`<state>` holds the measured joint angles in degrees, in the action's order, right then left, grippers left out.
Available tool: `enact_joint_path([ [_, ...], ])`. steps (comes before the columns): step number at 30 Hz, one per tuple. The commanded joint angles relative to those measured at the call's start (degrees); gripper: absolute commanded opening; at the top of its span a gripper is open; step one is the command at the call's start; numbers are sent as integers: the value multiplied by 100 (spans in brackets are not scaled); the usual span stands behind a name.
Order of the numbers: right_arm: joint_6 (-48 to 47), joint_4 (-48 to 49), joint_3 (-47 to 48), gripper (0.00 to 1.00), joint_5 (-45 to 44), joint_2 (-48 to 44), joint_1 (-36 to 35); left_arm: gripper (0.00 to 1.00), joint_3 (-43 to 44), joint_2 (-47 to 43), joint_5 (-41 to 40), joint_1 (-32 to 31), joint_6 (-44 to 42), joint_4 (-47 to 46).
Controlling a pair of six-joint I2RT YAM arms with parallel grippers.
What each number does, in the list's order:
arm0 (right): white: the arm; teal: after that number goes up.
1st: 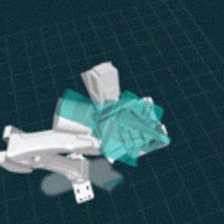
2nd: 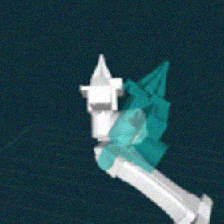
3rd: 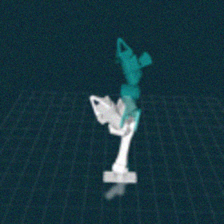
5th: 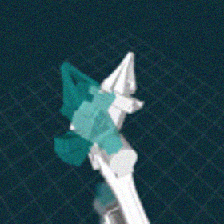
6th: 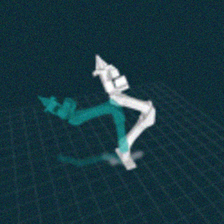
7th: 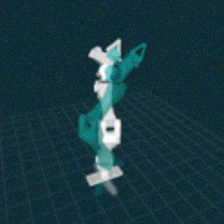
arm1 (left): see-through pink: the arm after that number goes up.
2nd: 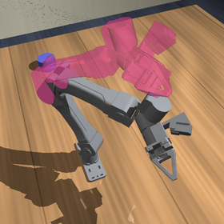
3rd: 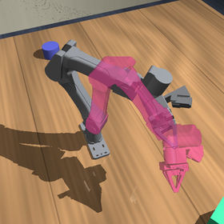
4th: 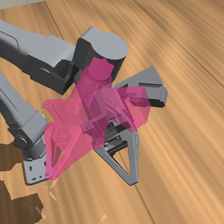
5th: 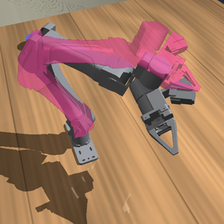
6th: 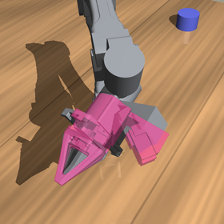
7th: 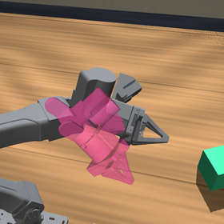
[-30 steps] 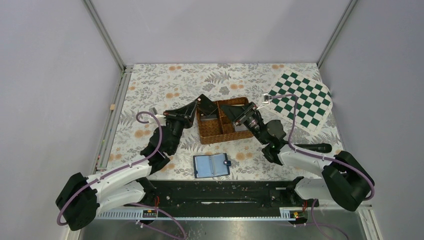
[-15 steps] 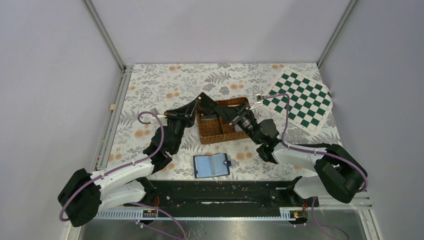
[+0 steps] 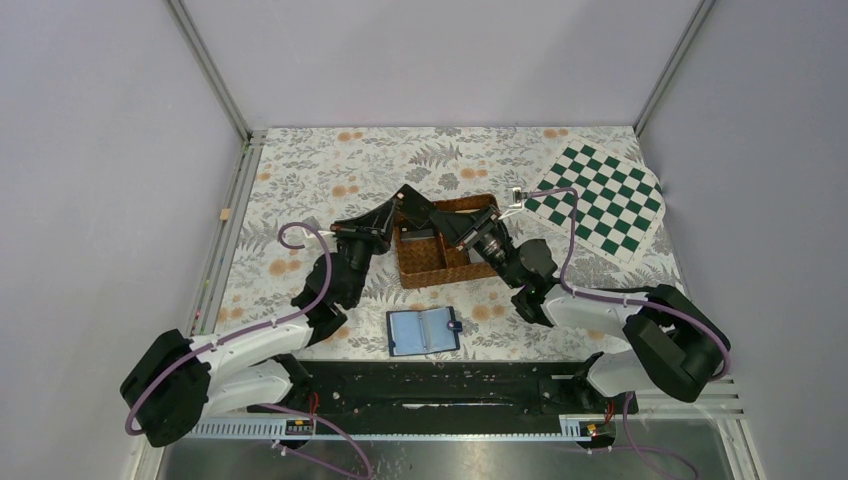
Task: Take the credit cards out of the card holder
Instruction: Place the credit card in the storage box.
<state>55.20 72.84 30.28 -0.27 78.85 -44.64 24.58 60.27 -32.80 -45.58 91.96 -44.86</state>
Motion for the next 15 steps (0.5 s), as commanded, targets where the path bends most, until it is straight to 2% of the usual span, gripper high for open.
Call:
enact_joint_path([
  [1, -69, 278, 223, 22, 169, 129, -62, 0, -116, 73, 140, -55, -30, -886],
  [6, -70, -150, 283, 20, 256, 123, -62, 0, -183, 11, 101, -54, -297, -875],
  [7, -67, -152, 272, 16, 262, 125, -62, 0, -212, 1, 105, -56, -281, -903],
  [9, -73, -27, 226, 4, 267, 152, -62, 0, -278, 22, 122, -56, -228, -986],
  [11, -79, 101, 179, 0, 243, 146, -63, 0, -326, 25, 137, -56, -153, -1007],
  [13, -138, 64, 118, 0, 188, 87, -43, 10, -372, -11, 166, -53, -121, -998],
  [15, -150, -436, 146, 0, 196, -89, 67, 22, -443, -89, 211, -56, -161, -960],
])
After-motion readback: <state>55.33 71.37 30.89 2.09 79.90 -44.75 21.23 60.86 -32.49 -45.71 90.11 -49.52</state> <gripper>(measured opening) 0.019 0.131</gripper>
